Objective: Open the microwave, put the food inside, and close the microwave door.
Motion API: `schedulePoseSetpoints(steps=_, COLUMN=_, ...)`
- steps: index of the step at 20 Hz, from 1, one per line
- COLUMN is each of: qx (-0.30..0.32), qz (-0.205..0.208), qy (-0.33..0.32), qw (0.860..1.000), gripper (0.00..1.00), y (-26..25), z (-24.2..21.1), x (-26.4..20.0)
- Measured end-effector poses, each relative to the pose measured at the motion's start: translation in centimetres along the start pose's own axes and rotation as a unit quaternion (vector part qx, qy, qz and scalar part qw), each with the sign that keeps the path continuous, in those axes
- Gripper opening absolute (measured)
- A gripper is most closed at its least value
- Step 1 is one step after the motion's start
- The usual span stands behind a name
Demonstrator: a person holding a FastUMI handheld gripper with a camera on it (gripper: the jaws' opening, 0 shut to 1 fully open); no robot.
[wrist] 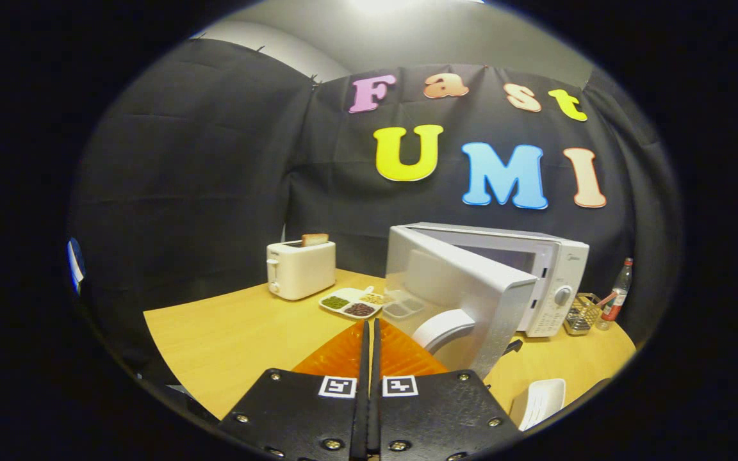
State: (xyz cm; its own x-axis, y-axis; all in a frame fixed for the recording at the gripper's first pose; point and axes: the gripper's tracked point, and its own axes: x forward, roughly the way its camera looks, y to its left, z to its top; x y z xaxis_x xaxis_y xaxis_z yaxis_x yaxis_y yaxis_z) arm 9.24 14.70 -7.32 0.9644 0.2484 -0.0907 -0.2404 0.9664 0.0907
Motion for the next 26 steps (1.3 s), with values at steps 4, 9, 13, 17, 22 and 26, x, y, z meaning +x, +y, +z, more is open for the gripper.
schedulePoseSetpoints(steps=4, qx=0.002, qz=-0.063, qy=-0.004, qw=0.998, gripper=0.01, y=-6.6, z=0.4, x=0.9)
schedulePoseSetpoints(steps=9, qx=0.02, qz=-0.12, qy=-0.005, qw=0.993, gripper=0.01, y=-12.3, z=0.9, x=2.8)
schedulePoseSetpoints(steps=13, qx=0.035, qz=-0.153, qy=0.004, qw=0.988, gripper=0.01, y=-15.6, z=0.3, x=5.7)
schedulePoseSetpoints(steps=17, qx=0.061, qz=-0.183, qy=0.013, qw=0.981, gripper=0.01, y=-18.5, z=-0.4, x=8.4)
schedulePoseSetpoints(steps=22, qx=0.029, qz=-0.224, qy=0.0, qw=0.974, gripper=0.01, y=-21.7, z=0.0, x=11.4)
schedulePoseSetpoints(steps=26, qx=0.059, qz=-0.234, qy=0.014, qw=0.97, gripper=0.01, y=-23.4, z=-0.7, x=13.7)
